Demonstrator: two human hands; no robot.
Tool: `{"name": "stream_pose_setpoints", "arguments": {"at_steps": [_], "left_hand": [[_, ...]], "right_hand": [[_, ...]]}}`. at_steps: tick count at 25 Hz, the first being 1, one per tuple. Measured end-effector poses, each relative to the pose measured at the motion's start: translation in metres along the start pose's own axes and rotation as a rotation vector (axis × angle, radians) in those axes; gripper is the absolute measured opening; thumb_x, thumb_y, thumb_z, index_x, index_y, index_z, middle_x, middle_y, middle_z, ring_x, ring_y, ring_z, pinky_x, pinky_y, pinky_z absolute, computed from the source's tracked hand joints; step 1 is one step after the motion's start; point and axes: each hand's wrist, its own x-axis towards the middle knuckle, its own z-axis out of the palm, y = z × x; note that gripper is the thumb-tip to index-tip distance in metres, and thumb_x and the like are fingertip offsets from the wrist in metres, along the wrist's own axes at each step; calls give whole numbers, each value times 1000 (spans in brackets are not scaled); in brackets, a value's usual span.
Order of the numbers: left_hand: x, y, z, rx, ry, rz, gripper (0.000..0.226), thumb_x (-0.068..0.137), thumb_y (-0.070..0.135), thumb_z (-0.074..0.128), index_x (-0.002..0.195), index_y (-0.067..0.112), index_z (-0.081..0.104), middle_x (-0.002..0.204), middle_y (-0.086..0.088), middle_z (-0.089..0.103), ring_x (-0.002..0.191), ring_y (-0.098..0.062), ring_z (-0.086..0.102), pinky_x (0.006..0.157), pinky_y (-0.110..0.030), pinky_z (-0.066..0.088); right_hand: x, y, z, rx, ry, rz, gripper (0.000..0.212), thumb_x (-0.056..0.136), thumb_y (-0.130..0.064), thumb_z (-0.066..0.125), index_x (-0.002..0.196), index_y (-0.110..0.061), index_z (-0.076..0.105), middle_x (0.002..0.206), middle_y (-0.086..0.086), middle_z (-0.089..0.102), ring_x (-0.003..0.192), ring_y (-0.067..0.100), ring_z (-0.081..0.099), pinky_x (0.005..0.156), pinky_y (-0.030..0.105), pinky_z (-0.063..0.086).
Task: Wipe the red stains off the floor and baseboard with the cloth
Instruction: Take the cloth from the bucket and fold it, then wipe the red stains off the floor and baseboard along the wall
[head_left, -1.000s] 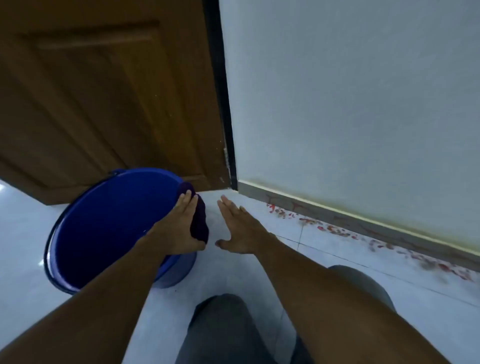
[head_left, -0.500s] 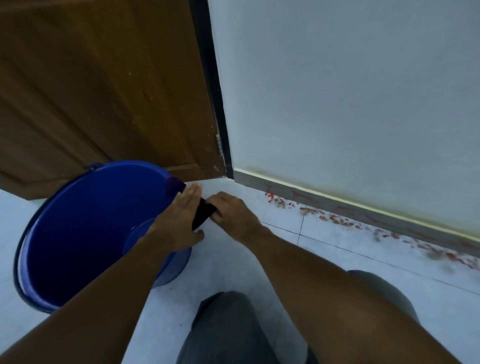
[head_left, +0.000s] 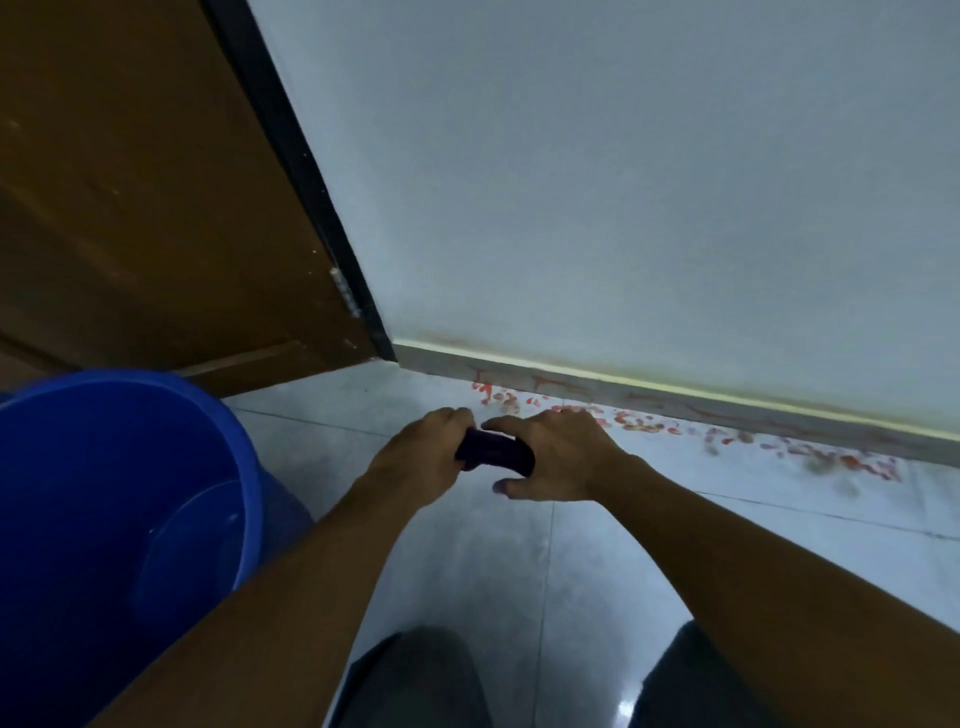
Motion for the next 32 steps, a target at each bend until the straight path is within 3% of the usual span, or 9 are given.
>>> {"name": "stream_pose_setpoints", "arguments": {"at_steps": [2,5,10,14,19,22,26,28,32], "left_hand": [[15,-2,15,-67,-21,102,34,95,13,70,126,17,56,127,-10,65,117,-29,65,101,-41,57],[37,-17,37,-106,15,179,25,94,14,69,116,18,57,117,-8,65,107,-28,65,92,-42,58],[74,-50,72,-93,213,90,45,97,27,67,141,20,57,133,-7,69,123,-28,63,105,-42,55],[103,-79,108,-73,164,-208,60,108,43,42,161,21,28,169,-6,36,157,-29,33,125,-43,33],[119,-121,162,37,133,-227,60,110,36,29,165,18,13,178,-6,4,165,-26,1,133,-46,5],[118,-139,192,79,188,-228,65,109,40,25,167,21,1,177,-4,-9,164,-26,-8,132,-47,-1],[118,-151,218,145,346,-184,68,107,40,34,167,18,10,176,-8,3,163,-28,-1,133,-51,4],[118,-152,225,140,430,-164,65,106,37,34,166,17,18,176,-8,13,163,-29,8,133,-54,14],[122,-158,233,152,494,-152,63,107,37,29,166,18,19,176,-6,14,164,-27,9,132,-54,17]], "right_hand": [[4,9,17,46,-128,54,65,90,-68,54,144,-35,43,109,-3,75,88,20,70,81,33,57],[18,19,28,161,-190,90,41,99,-56,44,132,-35,55,95,-1,74,80,19,67,80,39,57],[41,34,32,192,-178,268,27,103,-48,45,118,-34,63,86,-3,68,76,17,64,73,33,52],[56,44,41,270,25,506,25,99,-37,51,97,-17,67,75,3,66,63,19,64,63,34,56],[88,38,88,545,93,609,39,98,-47,57,87,-10,65,71,3,63,62,12,60,47,18,42],[104,34,128,391,186,448,46,98,-47,56,125,-10,61,114,10,67,100,22,66,81,26,57],[121,44,174,103,246,233,66,99,-41,53,155,-14,31,160,15,29,147,34,31,123,51,28],[128,43,193,-52,257,148,71,102,-40,49,159,-10,20,169,17,13,155,38,12,124,52,5],[134,42,219,-58,278,15,93,84,-34,77,157,-7,27,168,17,12,155,33,5,121,48,-1]]}}
